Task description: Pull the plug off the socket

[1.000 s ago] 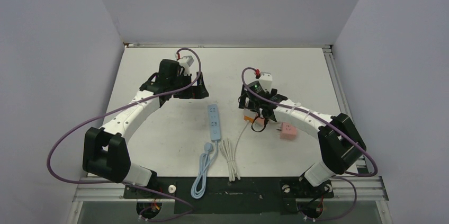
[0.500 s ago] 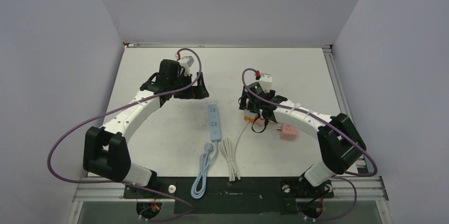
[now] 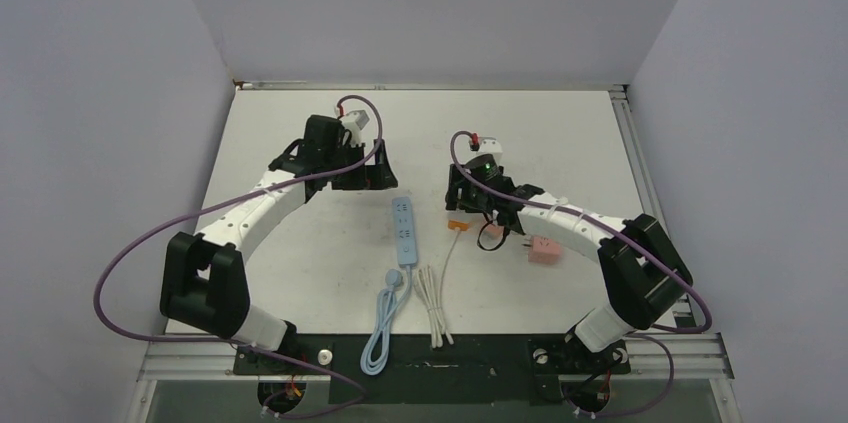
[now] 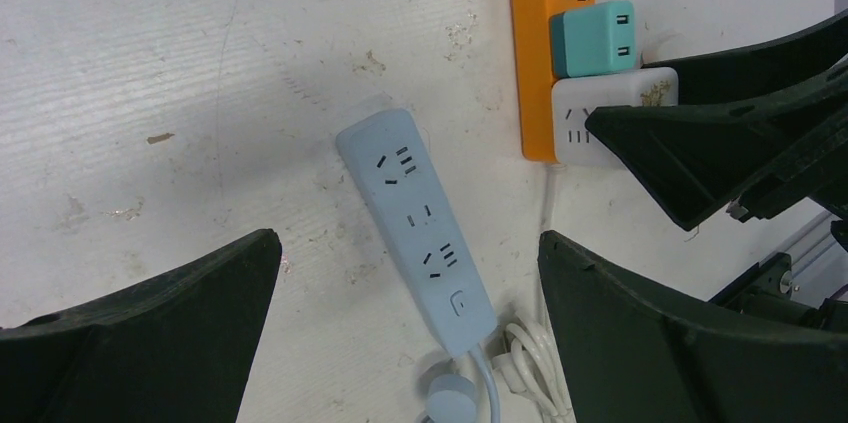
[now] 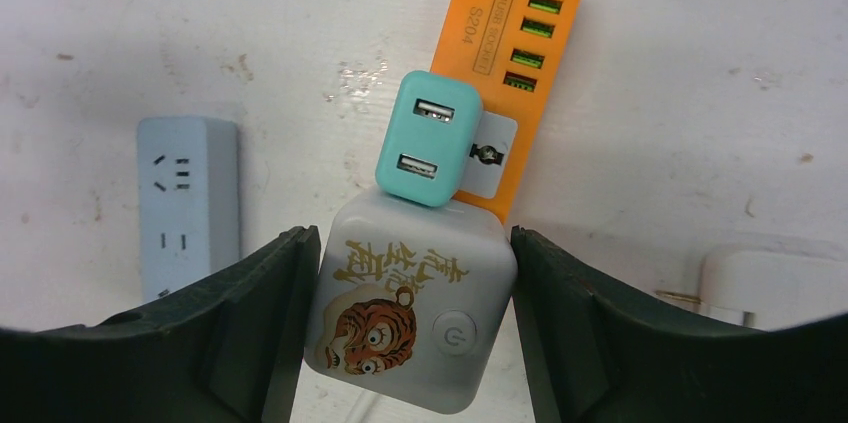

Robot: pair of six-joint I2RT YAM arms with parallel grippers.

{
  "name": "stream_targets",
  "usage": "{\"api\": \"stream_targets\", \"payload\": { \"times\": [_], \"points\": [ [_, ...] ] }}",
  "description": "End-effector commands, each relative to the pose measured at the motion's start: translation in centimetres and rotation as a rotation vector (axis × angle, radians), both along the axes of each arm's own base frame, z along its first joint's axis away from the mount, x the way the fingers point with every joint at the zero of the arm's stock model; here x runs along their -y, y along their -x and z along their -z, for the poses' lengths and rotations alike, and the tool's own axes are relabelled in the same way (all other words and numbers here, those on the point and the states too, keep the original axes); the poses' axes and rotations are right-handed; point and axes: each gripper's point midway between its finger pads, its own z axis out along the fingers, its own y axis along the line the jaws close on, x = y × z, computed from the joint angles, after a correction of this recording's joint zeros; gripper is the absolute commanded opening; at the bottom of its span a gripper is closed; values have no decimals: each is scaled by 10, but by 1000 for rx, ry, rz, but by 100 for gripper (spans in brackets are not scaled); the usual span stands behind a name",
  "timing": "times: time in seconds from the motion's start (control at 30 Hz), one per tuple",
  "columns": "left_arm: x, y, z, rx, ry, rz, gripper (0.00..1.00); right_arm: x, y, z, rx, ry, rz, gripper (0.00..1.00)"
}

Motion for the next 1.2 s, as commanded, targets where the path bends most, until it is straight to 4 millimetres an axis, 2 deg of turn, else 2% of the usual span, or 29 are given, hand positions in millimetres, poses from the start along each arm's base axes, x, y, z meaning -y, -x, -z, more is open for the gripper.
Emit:
{"api": "stream_targets", "payload": {
  "times": [0.0, 0.13, 0.33, 0.5, 0.7, 0.77, 0.87, 1.0, 1.17],
  "points": [
    [16, -6, -3, 14, 70, 34, 100, -41, -4, -45, 157, -184, -200, 5],
    [27, -4, 6, -30, 125, 63, 100, -52, 0, -60, 257, -244, -291, 5],
    [46, 2, 24, -126, 236, 96, 100, -63, 18, -68, 379, -344, -416, 5],
    [54, -2, 41, -205, 305, 83, 100, -62, 36, -74, 453, -424, -462, 5],
    [63, -8, 44, -229, 413, 65, 100, -55, 47, -91, 531, -465, -458, 5],
    [66, -8, 45, -243, 449, 64, 94, -52, 48, -96, 548, -475, -452, 5],
    [69, -9, 43, -231, 476, 67, 92, -50, 53, -107, 582, -511, -444, 5],
    [67, -11, 32, -177, 472, 72, 92, -45, 58, -119, 619, -532, -427, 5],
    [76, -6, 13, -154, 574, 115, 89, -44, 65, -131, 652, -558, -428, 5]
  ]
}}
